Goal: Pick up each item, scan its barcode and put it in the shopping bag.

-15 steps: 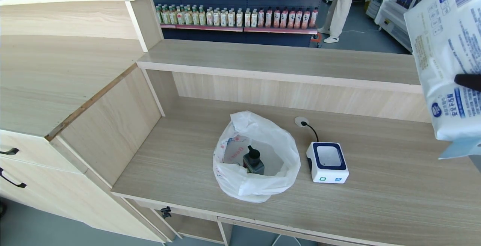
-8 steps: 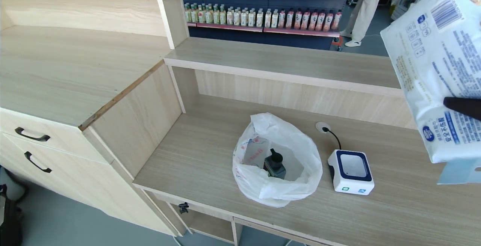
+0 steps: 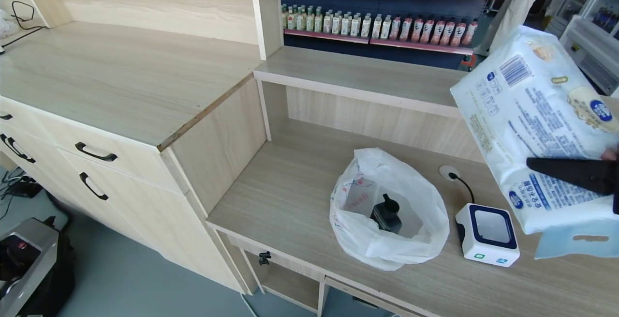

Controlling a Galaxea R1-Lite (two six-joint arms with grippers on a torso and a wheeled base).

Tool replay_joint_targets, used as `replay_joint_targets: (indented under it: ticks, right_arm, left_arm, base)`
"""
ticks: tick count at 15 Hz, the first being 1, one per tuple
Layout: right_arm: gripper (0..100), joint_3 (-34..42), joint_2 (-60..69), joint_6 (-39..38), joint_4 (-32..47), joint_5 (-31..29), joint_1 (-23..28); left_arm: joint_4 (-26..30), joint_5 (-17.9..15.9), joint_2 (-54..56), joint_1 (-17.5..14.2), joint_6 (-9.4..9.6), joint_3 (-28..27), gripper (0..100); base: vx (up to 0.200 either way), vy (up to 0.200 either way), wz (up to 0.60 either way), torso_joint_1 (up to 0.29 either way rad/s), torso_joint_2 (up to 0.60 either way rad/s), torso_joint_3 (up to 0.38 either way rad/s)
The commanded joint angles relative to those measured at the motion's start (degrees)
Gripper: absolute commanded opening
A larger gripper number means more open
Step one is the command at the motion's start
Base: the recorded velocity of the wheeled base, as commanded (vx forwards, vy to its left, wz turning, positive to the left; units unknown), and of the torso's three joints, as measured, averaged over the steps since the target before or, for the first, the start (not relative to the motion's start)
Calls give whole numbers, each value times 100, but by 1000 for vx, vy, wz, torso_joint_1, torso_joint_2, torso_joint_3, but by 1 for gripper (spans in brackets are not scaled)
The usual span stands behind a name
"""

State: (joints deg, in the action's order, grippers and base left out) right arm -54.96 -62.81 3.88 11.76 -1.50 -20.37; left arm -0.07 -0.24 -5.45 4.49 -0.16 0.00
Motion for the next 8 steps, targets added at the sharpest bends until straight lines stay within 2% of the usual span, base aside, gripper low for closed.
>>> replay_joint_targets:
  ticks: [1,4,5,7,8]
  right_arm:
    - [0,81,-865,254,-201,554,789]
    - [0,301,-1419,377,-842,756,974]
    - [0,336,-1612,456,-1097,1143,1141]
    - [0,371,-1709,878,-1106,1741,1395]
    - [0,530,-1761,1440,-1115,2163,1694]
  left_arm:
    - [-1,-2,0,0,-2,0,100]
    - [-1,-2,-9,0,-2,0,100]
    - [-1,-2,0,0,-2,0,100]
    - [-1,-2,0,0,-2,0,100]
    - [-1,-2,0,0,-2,0,100]
  base:
    - [0,0,0,0,0,0]
    - [0,0,0,0,0,0]
    - [0,0,0,0,0,0]
    - [0,0,0,0,0,0]
    - [0,0,0,0,0,0]
